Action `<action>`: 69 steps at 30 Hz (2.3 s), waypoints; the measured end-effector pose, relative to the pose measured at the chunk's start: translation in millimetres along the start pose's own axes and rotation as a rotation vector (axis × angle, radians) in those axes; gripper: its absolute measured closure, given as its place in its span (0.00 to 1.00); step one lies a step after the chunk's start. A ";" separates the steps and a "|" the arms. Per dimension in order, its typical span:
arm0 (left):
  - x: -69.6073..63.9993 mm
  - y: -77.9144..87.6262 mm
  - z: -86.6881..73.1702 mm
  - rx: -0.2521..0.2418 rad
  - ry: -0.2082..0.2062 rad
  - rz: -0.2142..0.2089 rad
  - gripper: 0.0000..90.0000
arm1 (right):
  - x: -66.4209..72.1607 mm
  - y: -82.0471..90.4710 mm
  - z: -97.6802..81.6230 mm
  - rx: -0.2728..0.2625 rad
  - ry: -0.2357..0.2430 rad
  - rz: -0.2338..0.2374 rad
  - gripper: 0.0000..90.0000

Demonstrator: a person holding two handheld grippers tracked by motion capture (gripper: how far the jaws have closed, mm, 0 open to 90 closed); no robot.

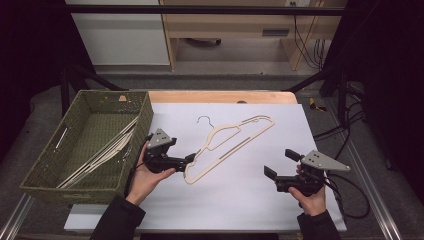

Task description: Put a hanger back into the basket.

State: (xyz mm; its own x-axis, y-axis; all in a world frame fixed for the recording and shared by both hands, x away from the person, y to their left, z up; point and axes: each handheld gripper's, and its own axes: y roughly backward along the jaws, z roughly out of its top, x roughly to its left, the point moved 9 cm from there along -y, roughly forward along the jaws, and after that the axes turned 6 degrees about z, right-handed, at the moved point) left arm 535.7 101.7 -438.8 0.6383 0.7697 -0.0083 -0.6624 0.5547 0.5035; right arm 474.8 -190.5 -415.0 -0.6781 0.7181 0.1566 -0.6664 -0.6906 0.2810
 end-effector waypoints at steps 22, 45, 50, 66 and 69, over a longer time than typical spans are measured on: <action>10.4 -88.5 -46.9 0.238 -0.026 0.058 0.49 | 1.2 -2.1 -1.9 0.013 0.002 0.011 0.04; 11.0 -102.5 -56.5 0.310 -0.017 0.085 0.79 | 4.5 -10.8 -4.0 0.026 0.002 0.024 0.04; 10.5 -103.4 -54.6 0.340 -0.024 0.107 0.85 | 6.8 -17.6 -5.9 0.039 0.002 0.031 0.04; 7.6 -90.0 -43.4 0.295 -0.060 0.113 0.88 | 4.6 -34.0 -9.2 0.075 -0.002 0.036 0.05; 6.2 -79.5 -34.4 0.261 -0.056 0.117 0.88 | 6.5 -43.2 -7.8 0.090 0.010 0.048 0.05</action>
State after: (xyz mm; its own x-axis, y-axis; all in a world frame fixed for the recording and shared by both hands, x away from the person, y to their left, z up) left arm 578.8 73.3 -508.6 0.5891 0.8009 0.1073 -0.6142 0.3575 0.7035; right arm 496.7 -156.7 -433.5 -0.7118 0.6833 0.1623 -0.6032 -0.7132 0.3571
